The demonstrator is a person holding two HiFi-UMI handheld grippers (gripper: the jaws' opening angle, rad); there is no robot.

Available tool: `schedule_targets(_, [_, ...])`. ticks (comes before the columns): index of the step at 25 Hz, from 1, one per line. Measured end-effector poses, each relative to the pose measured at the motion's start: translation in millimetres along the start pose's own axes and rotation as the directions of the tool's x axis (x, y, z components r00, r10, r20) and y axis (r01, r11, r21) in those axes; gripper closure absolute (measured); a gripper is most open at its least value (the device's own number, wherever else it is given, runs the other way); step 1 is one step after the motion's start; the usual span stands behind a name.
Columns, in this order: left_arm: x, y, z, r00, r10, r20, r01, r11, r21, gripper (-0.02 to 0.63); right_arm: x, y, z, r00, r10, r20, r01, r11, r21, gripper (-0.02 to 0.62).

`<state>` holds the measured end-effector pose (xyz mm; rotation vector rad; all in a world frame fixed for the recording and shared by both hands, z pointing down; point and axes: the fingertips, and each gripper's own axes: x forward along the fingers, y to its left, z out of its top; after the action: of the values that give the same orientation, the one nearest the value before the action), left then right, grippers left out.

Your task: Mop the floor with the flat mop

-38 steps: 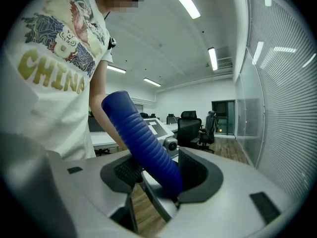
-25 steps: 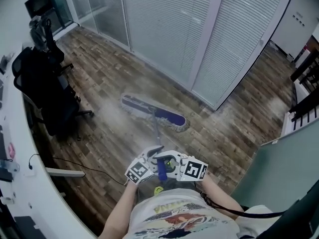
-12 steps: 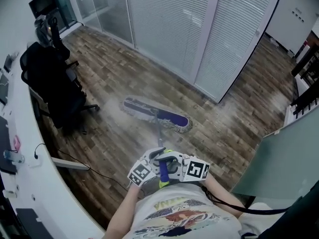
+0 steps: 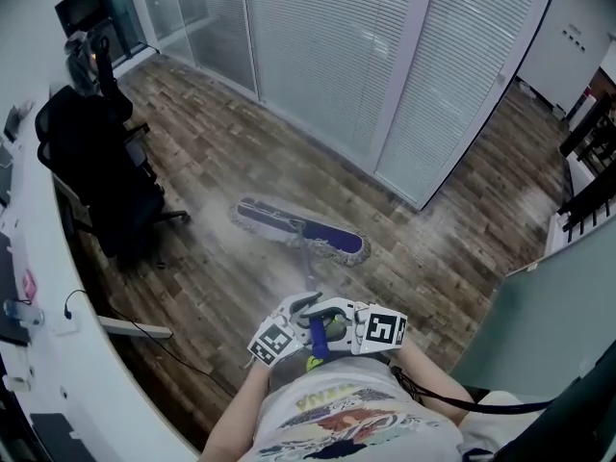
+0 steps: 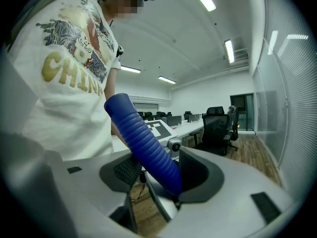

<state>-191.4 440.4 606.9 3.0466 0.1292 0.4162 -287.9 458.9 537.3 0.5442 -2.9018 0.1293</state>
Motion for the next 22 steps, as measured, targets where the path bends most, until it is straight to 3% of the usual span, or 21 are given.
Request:
schedule_targets(8, [25.4,64.2,-0.9,0.999,0.037,-0.022,-0.037,0.999,-0.007,0.396,-3.8,-64.1,-10.1,0.998,0.055,-0.014,-0.055,0.998,-0.010,0.370])
schedule_targets(15, [51.8,174.9,20.0,0.997,0.070,-0.035,-0.071,0.997,-0.018,0.396,-4.8,-176.1,2.9,0.994,0.112,-0.002,-0.112,0.993,-0.023,0.370])
schedule_targets(22, [106.1,292.0,47.1,0.995,0.089,-0.040,-0.090,0.996,-0.012,0.396,-31.9,-304.1,10.3,0.993,0.118,0.022,-0.117,0.992,-0.042,0.370])
